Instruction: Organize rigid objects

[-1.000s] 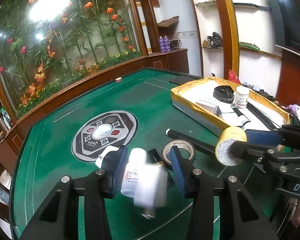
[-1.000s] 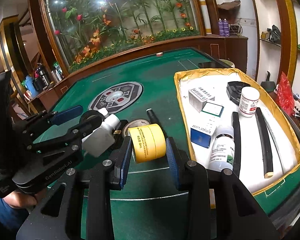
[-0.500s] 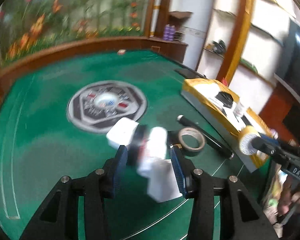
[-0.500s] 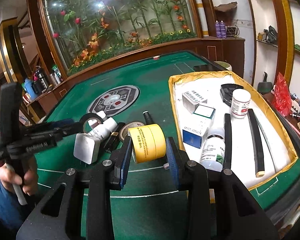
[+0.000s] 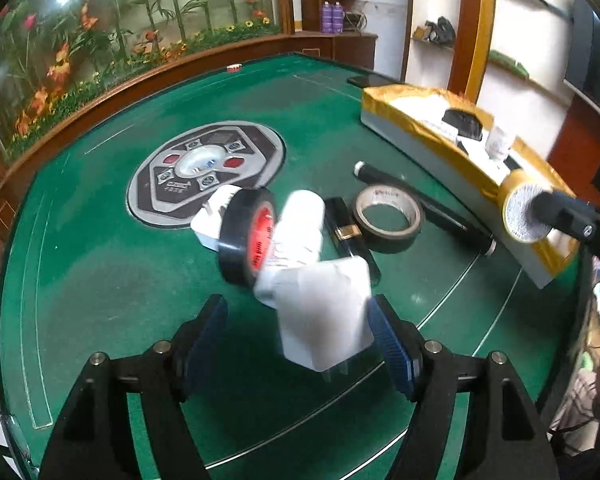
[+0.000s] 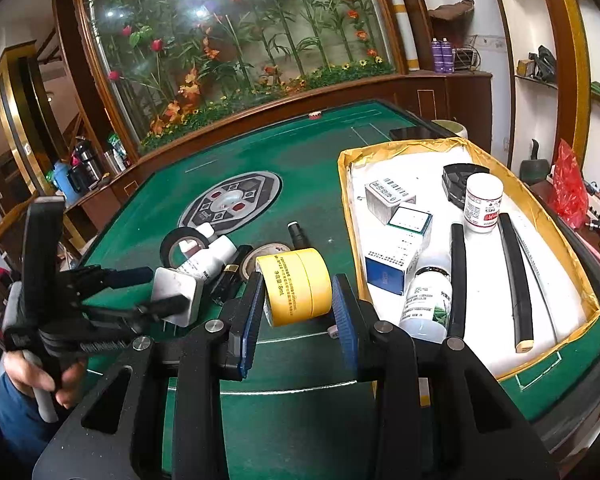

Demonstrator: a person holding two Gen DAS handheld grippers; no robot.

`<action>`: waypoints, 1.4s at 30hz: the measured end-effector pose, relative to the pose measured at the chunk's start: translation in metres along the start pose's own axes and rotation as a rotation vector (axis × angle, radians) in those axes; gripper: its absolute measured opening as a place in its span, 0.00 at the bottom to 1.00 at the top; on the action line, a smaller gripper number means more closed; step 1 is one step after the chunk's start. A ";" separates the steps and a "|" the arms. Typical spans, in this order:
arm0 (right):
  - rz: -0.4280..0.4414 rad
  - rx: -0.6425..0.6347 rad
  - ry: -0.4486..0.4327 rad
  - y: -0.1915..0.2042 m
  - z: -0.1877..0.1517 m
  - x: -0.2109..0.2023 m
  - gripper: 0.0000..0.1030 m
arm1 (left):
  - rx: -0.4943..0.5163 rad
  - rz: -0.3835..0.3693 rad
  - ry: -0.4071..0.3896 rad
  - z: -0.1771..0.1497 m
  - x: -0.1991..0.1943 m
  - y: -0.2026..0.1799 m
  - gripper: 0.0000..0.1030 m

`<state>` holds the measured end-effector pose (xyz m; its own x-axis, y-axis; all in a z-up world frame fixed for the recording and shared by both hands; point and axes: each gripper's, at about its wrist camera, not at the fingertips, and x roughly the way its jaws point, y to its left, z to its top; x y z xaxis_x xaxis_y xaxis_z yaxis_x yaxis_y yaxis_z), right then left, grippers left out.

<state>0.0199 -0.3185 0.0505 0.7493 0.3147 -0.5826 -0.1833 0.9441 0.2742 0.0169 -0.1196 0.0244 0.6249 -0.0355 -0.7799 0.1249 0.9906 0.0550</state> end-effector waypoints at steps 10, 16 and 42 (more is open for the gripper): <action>0.005 0.023 -0.009 -0.007 -0.002 -0.003 0.33 | -0.069 -0.098 0.022 -0.004 0.005 0.006 0.22; -0.004 0.041 -0.028 -0.015 -0.001 -0.011 0.33 | -0.079 -0.121 -0.025 0.001 -0.005 0.001 0.21; -0.037 0.108 -0.077 -0.046 0.004 -0.029 0.33 | -0.123 -0.182 -0.093 0.026 -0.018 -0.017 0.21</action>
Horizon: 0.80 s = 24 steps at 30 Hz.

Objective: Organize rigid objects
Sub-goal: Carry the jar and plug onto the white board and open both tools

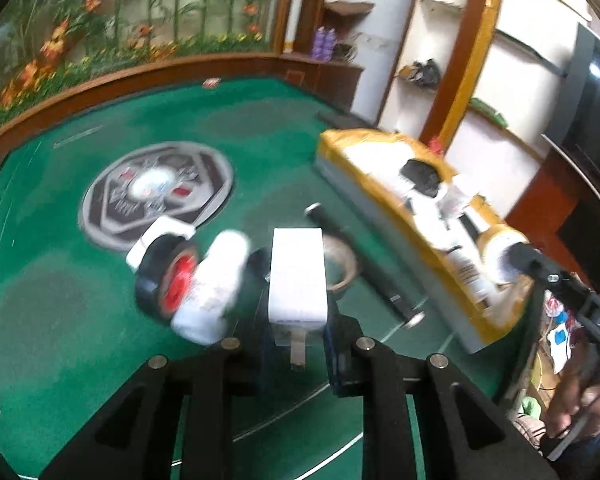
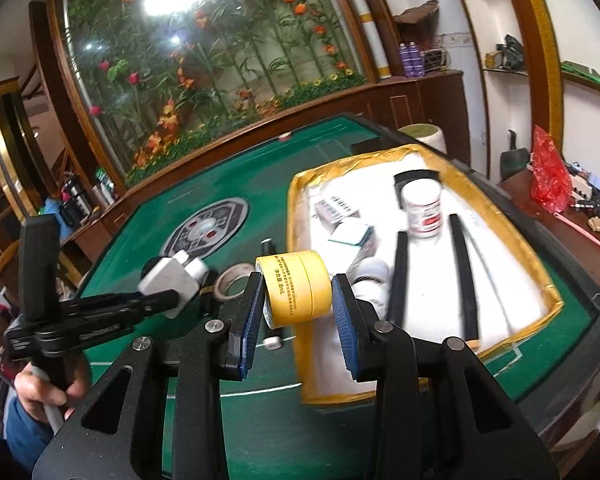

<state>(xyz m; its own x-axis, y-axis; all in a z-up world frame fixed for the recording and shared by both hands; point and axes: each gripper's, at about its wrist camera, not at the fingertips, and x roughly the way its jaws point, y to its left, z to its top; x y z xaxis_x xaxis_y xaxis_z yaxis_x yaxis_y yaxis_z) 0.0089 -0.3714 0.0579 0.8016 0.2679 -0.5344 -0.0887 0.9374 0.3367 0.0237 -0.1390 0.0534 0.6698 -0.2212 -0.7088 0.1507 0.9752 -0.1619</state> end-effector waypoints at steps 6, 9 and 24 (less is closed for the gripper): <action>-0.037 0.048 -0.019 -0.024 0.012 -0.002 0.33 | 0.070 -0.092 -0.027 0.025 0.005 -0.051 0.21; -0.070 0.090 -0.026 -0.042 0.021 0.002 0.33 | 0.121 -0.132 -0.021 0.036 0.020 -0.082 0.21; -0.147 0.181 0.012 -0.093 0.042 0.032 0.29 | 0.157 -0.189 0.044 0.056 0.090 -0.133 0.23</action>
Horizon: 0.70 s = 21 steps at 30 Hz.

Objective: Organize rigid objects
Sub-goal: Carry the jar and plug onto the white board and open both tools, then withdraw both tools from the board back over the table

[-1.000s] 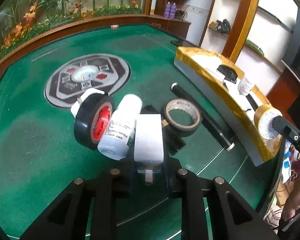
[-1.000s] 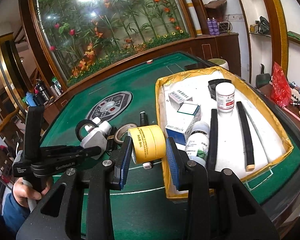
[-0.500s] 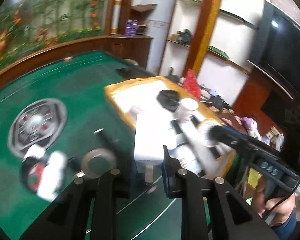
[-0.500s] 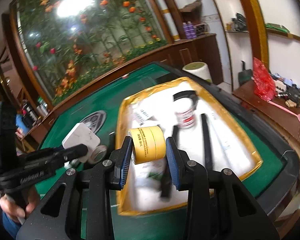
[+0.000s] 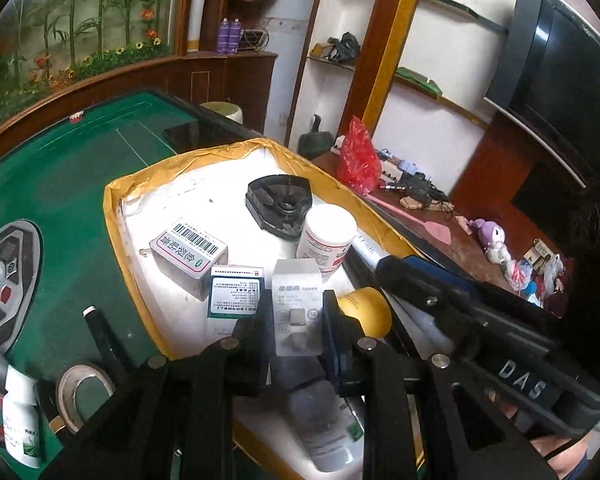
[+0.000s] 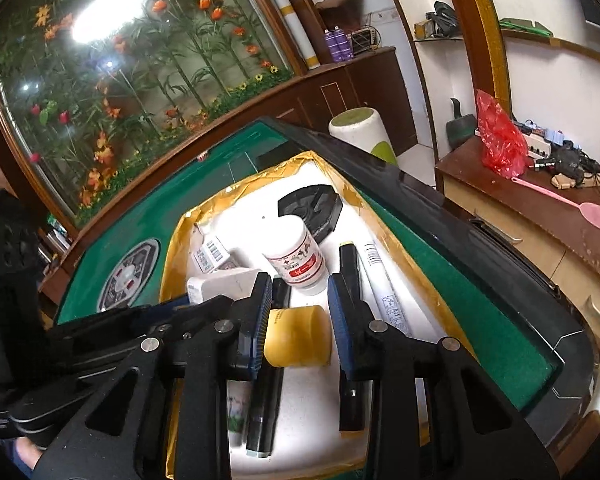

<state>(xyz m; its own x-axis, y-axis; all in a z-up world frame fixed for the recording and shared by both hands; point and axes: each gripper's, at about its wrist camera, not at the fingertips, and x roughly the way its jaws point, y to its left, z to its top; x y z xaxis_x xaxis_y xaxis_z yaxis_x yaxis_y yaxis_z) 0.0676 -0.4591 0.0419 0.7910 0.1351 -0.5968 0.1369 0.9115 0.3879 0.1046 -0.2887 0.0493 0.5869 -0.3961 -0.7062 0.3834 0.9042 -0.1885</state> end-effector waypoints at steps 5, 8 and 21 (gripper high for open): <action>-0.036 0.000 -0.029 0.003 -0.006 -0.011 0.30 | -0.052 -0.017 0.018 -0.004 -0.005 0.008 0.34; -0.059 -0.040 -0.026 0.014 -0.012 -0.017 0.30 | -0.052 -0.012 -0.005 -0.009 -0.018 0.010 0.40; 0.035 -0.199 -0.032 0.080 -0.028 -0.053 0.30 | -0.084 0.050 -0.083 -0.033 -0.080 0.049 0.51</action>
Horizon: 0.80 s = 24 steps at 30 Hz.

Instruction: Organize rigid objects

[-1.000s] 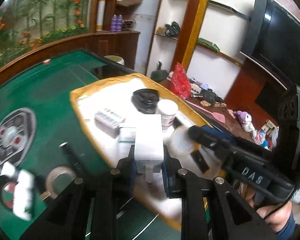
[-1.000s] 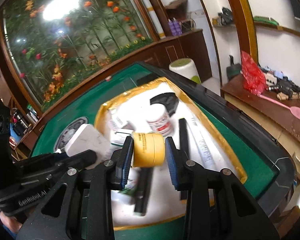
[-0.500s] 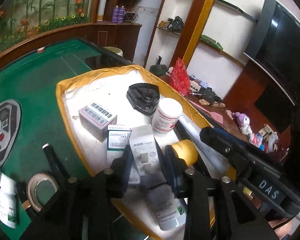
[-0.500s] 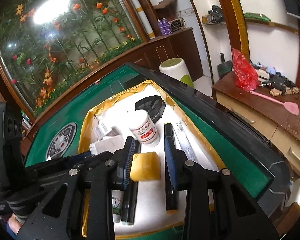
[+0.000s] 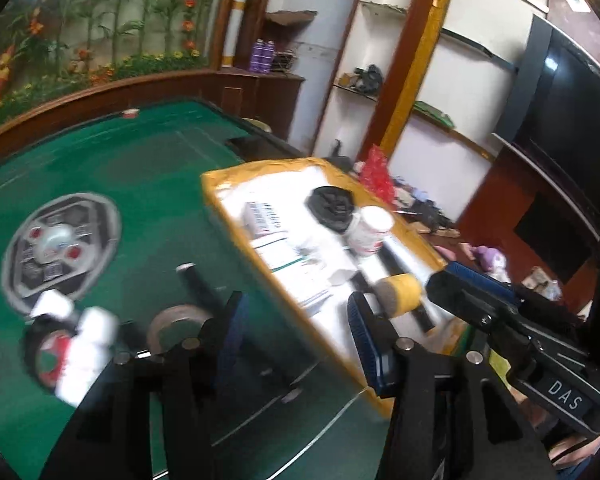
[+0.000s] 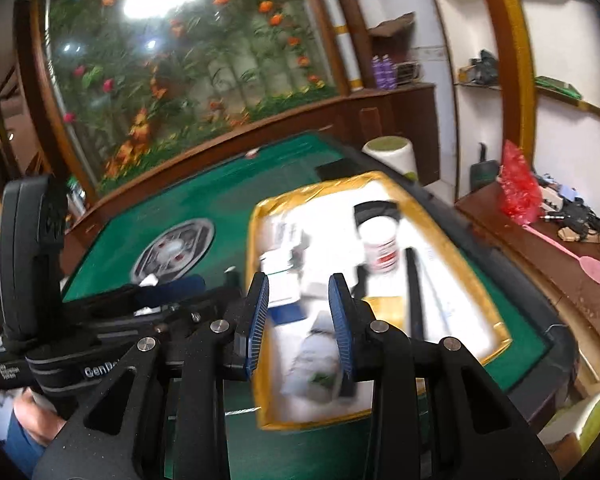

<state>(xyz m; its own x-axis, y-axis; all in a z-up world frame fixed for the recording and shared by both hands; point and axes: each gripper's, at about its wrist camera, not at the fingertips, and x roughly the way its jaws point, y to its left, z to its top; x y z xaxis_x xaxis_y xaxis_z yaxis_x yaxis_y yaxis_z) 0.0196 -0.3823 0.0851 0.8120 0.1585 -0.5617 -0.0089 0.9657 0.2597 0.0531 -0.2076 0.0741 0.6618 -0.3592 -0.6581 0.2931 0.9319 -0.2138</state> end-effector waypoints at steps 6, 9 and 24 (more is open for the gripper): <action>0.066 -0.107 0.035 0.035 -0.013 0.002 0.30 | -0.022 0.125 -0.055 -0.014 -0.044 0.057 0.51; 0.093 -0.139 0.081 0.047 -0.021 0.009 0.30 | -0.071 0.176 -0.054 -0.022 -0.055 0.093 0.51; 0.155 -0.182 0.178 0.076 -0.040 0.034 0.30 | -0.118 0.249 0.090 -0.030 -0.013 0.146 0.18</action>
<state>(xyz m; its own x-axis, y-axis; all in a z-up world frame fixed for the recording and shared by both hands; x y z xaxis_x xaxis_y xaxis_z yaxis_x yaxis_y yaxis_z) 0.0232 -0.2956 0.0540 0.6779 0.3248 -0.6595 -0.2424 0.9457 0.2165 0.0661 -0.0653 0.0299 0.6379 -0.1173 -0.7611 0.0436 0.9922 -0.1164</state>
